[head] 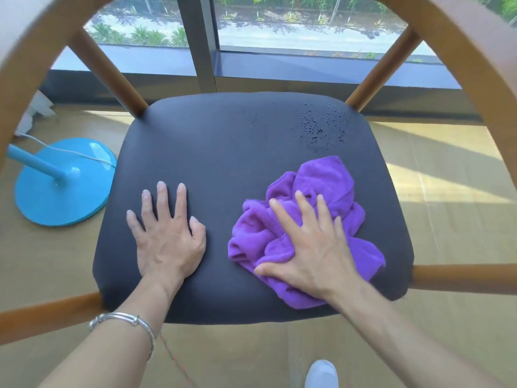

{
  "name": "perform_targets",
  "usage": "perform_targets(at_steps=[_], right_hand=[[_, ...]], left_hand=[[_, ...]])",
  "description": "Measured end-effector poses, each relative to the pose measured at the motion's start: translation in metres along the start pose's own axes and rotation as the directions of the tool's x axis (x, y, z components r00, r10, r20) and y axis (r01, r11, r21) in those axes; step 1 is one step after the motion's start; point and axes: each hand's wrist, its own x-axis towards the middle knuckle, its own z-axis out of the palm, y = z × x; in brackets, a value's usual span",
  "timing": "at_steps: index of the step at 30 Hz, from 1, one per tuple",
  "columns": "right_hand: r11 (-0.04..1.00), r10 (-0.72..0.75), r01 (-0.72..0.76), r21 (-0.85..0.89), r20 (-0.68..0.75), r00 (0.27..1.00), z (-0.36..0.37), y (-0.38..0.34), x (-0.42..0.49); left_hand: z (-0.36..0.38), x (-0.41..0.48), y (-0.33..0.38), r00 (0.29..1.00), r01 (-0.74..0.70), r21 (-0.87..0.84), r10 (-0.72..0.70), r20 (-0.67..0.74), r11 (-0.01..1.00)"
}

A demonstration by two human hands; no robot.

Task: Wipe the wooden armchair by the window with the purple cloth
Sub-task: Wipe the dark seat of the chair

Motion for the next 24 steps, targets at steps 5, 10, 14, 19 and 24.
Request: perform_targets(at_steps=[5, 10, 14, 19, 24], right_hand=[[0.967, -0.255, 0.235, -0.103, -0.283, 0.925, 0.026, -0.042, 0.005], [0.968, -0.246, 0.249, -0.039, -0.362, 0.899, 0.017, -0.013, 0.008], [0.987, 0.03, 0.045, 0.153, -0.458, 0.889, -0.009, 0.063, 0.014], [0.885, 0.359, -0.197, 0.423, -0.347, 0.866, -0.037, 0.132, 0.045], [0.891, 0.414, -0.268, 0.366, -0.413, 0.811, -0.048, 0.109, 0.098]], left_hand=[[-0.001, 0.0, 0.002, 1.0, -0.027, 0.004, 0.027, 0.016, 1.0], [-0.008, 0.007, 0.002, 0.987, -0.155, 0.026, 0.154, 0.047, 0.988], [-0.01, 0.024, 0.015, 0.99, -0.125, -0.055, 0.129, 0.062, 0.991], [-0.002, 0.023, 0.018, 0.994, -0.098, 0.014, 0.097, 0.05, 0.995], [-0.003, 0.025, 0.019, 0.995, -0.089, -0.011, 0.089, 0.049, 0.996]])
